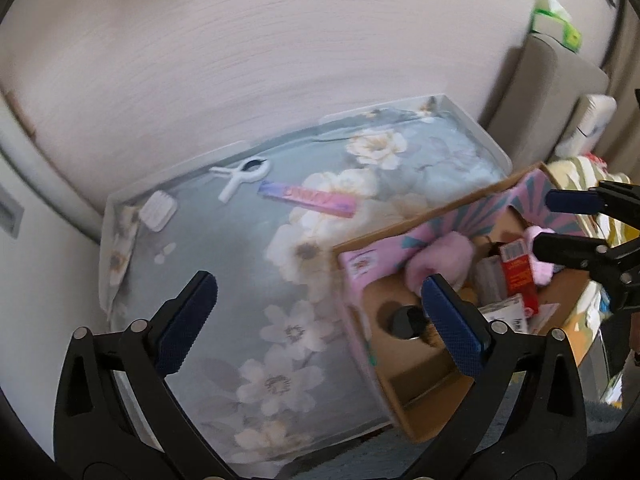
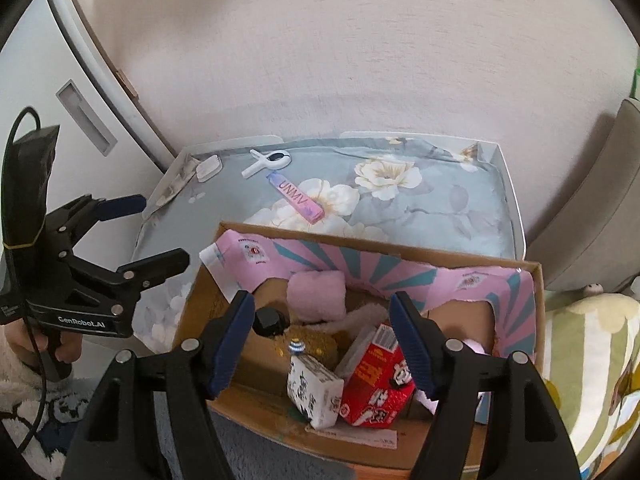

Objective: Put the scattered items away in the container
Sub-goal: 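Move the left tool to the white earphone case while the right reaches the UNMV stick, then grasp the white earphone case with the left gripper while the right grasps the pink UNMV stick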

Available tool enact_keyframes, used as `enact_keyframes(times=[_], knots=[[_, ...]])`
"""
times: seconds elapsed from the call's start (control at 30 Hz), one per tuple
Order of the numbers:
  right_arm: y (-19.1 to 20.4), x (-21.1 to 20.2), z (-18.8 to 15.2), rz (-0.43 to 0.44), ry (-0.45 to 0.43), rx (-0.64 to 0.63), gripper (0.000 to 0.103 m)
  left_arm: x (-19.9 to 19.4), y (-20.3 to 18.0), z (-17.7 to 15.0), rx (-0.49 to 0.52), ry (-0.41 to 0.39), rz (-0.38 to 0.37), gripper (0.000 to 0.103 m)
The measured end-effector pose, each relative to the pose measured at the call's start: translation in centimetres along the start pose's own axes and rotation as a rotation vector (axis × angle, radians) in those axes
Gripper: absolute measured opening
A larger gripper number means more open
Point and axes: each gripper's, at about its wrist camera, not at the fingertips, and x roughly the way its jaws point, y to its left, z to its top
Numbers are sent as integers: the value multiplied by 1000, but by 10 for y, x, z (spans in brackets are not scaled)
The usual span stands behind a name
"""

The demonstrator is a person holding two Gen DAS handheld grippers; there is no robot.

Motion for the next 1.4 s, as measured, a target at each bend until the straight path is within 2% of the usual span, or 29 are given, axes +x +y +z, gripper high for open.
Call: enact_keyframes(times=[0.13, 0.2, 0.3, 0.47, 0.67, 0.8, 0.97, 1.1, 1.27, 1.4], knots=[[8, 4, 11, 14, -12, -37, 66, 0, 33, -4, -58, -1, 41, 102], [17, 4, 20, 39, -25, -94, 66, 1, 49, -3, -76, -3, 70, 102], [32, 5, 36, 12, -42, -179, 66, 4, 81, 2, -105, -6, 120, 102], [50, 26, 78, -12, -1, -296, 66, 22, 134, 24, -190, 1, 118, 102], [61, 72, 122, -48, 41, -388, 66, 83, 193, 50, -371, 71, 145, 102], [62, 123, 142, -59, 128, -445, 66, 137, 222, 54, -467, 135, 195, 102], [66, 180, 148, -26, 215, -524, 66, 184, 242, 52, -547, 184, 230, 102], [73, 217, 140, -6, 289, -588, 66, 207, 250, 50, -591, 208, 252, 102], [76, 243, 131, -9, 338, -632, 66, 222, 250, 51, -595, 226, 285, 102], [73, 252, 129, -9, 363, -630, 66, 229, 249, 47, -606, 239, 280, 102]])
